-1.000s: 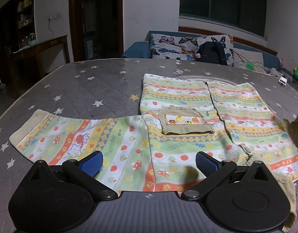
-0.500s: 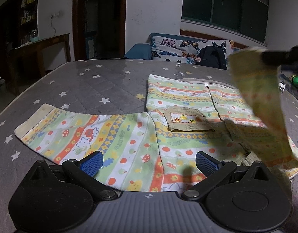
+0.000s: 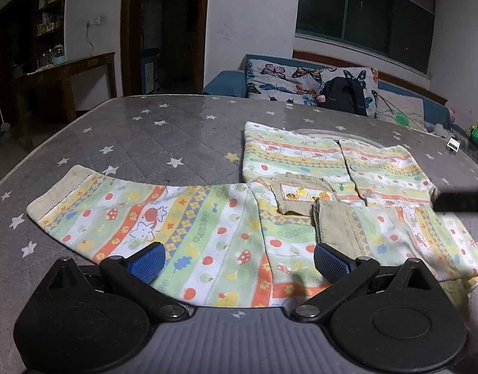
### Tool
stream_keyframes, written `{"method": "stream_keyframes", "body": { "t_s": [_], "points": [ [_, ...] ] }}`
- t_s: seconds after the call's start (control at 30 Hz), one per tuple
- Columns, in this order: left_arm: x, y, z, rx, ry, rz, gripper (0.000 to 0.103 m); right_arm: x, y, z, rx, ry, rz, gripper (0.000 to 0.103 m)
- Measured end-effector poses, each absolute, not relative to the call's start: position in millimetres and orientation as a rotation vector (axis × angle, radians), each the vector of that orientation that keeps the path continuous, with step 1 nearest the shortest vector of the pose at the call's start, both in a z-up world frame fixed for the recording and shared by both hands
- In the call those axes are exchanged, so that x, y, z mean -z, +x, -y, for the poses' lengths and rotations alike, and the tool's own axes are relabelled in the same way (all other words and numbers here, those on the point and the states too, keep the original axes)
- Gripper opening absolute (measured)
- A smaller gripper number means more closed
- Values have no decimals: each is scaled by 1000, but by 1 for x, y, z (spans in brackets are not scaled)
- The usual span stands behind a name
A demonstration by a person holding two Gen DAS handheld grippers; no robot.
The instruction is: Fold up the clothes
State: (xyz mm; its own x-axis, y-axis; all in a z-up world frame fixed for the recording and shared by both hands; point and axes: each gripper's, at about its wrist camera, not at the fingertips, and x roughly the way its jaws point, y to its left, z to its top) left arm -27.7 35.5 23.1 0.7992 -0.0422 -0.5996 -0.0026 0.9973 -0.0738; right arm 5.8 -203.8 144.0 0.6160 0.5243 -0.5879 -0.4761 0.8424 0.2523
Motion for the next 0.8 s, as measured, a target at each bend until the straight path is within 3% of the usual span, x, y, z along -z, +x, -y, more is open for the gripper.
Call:
{"method": "stream_keyframes", "body": {
  "t_s": [0.3, 0.6, 0.8],
  "points": [
    [-42, -24, -6, 121, -53, -601, 103, -107, 1, 278, -396, 89, -802, 17],
    [-47, -15, 39, 210, 22, -565, 102, -123, 27, 275, -388, 118, -721, 18],
    [-32, -7, 50, 221, 67, -597, 86, -103, 53, 263, -360, 70, -762, 17]
  ]
}}
